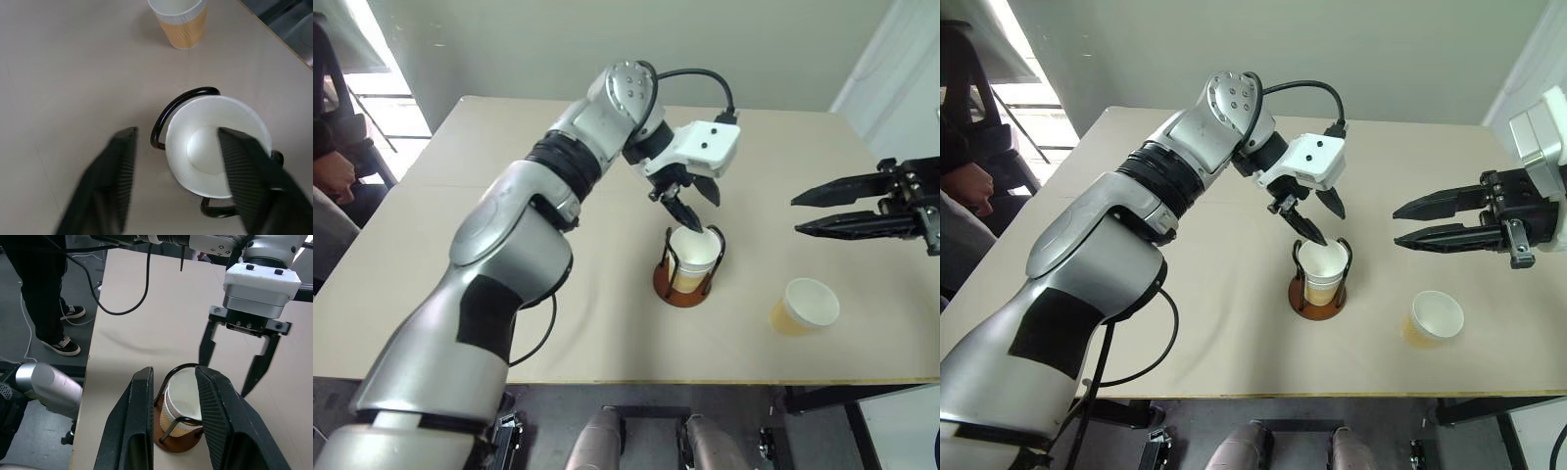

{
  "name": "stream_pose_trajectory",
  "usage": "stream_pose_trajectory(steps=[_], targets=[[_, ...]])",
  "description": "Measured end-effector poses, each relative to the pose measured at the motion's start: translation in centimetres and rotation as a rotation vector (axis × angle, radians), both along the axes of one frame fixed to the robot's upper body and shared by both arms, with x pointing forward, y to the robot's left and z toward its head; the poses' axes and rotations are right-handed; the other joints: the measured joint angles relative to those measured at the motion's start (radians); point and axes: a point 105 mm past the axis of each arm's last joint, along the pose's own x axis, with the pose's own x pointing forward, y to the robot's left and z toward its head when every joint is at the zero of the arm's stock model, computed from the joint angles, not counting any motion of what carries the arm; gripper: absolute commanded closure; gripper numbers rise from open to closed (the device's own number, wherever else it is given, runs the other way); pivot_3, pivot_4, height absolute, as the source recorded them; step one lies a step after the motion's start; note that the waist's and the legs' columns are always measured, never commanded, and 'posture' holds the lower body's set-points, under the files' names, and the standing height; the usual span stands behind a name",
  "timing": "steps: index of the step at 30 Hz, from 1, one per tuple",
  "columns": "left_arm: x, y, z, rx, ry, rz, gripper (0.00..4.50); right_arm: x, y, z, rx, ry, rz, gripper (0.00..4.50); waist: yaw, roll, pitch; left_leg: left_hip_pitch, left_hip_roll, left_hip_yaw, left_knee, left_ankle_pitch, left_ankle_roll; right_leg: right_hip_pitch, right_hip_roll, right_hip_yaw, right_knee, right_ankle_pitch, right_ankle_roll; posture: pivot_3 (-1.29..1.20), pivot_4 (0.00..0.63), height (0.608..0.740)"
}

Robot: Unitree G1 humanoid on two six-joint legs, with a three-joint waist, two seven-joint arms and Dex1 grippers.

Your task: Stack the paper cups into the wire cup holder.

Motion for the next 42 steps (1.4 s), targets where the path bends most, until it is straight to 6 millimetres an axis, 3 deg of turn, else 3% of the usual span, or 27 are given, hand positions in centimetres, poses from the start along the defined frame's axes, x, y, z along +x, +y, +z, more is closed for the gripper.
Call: stream_pose_trajectory(steps=[2,6,9,12,15,18,21,25,28,36,42], targets=[[-0.1,-0.1,0.1,-0.006,0.005,-0.001,0.04,0.0,0.0,0.0,0.002,0.000,-0.005,3.21,0.000,0.000,0.000,0.000,0.000,0.000,0.000,0.000,0.000,0.000,0.000,0.000,0.000,0.000,0.000,0.00,0.150,0.740],[-0.1,-0.1,0.6,-0.048,0.035,0.012,0.04,0.1,-0.1,0.0,0.000,0.003,-0.014,3.21,0.000,0.000,0.000,0.000,0.000,0.000,0.000,0.000,0.000,0.000,0.000,0.000,0.000,0.000,0.000,0.00,0.150,0.740],[-0.1,0.1,2.8,-0.214,0.114,0.054,0.04,0.4,-0.9,-0.4,-0.028,0.008,-0.076,3.21,0.001,0.000,0.000,0.000,0.000,0.000,0.000,0.000,0.000,0.000,0.000,0.000,-0.001,0.000,0.000,0.00,0.150,0.740],[0.3,1.7,5.9,-0.436,0.232,0.130,0.04,1.0,-2.3,-1.6,-0.058,0.045,-0.198,3.21,0.000,0.000,0.000,0.000,0.000,0.001,-0.001,0.000,0.000,0.000,0.000,0.000,-0.002,0.000,0.000,0.00,0.150,0.740],[0.6,3.8,7.4,-0.559,0.310,0.181,0.04,1.0,-3.1,-2.9,-0.092,0.105,-0.283,3.21,0.000,0.002,-0.001,0.000,0.000,0.002,-0.001,0.000,0.000,0.000,0.000,0.001,-0.002,0.000,0.000,0.00,0.150,0.740],[0.8,6.8,6.7,-0.616,0.427,0.258,0.04,0.3,-3.5,-4.5,-0.139,0.183,-0.319,3.21,-0.002,0.003,-0.001,0.001,0.001,0.003,-0.002,0.004,-0.007,0.000,0.002,0.001,-0.002,-0.001,0.000,0.00,0.150,0.740],[-0.2,8.5,6.0,-0.614,0.523,0.283,0.04,-0.5,-3.7,-5.7,-0.198,0.219,-0.314,3.21,-0.002,0.003,-0.001,0.000,0.001,0.003,-0.001,0.007,-0.012,-0.001,0.002,0.001,-0.002,-0.001,-0.001,0.00,0.150,0.740],[-2.7,10.3,6.0,-0.536,0.507,0.264,0.04,-1.0,-4.5,-8.1,-0.331,0.214,-0.304,3.21,0.000,0.003,-0.001,0.001,0.000,0.004,-0.001,0.007,-0.011,0.000,0.002,0.001,-0.002,-0.001,-0.001,0.00,0.150,0.740],[-3.1,11.5,5.0,-0.474,0.471,0.291,0.04,-0.8,-5.6,-9.8,-0.471,0.162,-0.299,3.21,0.000,0.003,-0.001,0.004,0.000,0.003,-0.001,0.000,0.000,0.002,0.001,0.001,-0.001,0.000,-0.001,0.00,0.150,0.740],[-2.3,12.6,4.3,-0.461,0.444,0.345,0.04,-0.1,-7.3,-12.3,-0.627,0.101,-0.249,3.21,-0.009,0.004,-0.001,0.010,0.001,0.003,-0.001,0.002,0.001,0.008,0.003,0.005,-0.001,0.002,-0.010,0.00,0.150,0.740],[-2.3,12.7,4.5,-0.469,0.440,0.350,0.04,0.3,-6.9,-12.6,-0.640,0.080,-0.203,3.21,-0.019,0.004,-0.001,0.013,0.001,0.003,-0.002,0.004,0.000,0.009,0.003,0.008,-0.001,0.003,-0.010,0.00,0.150,0.740]])
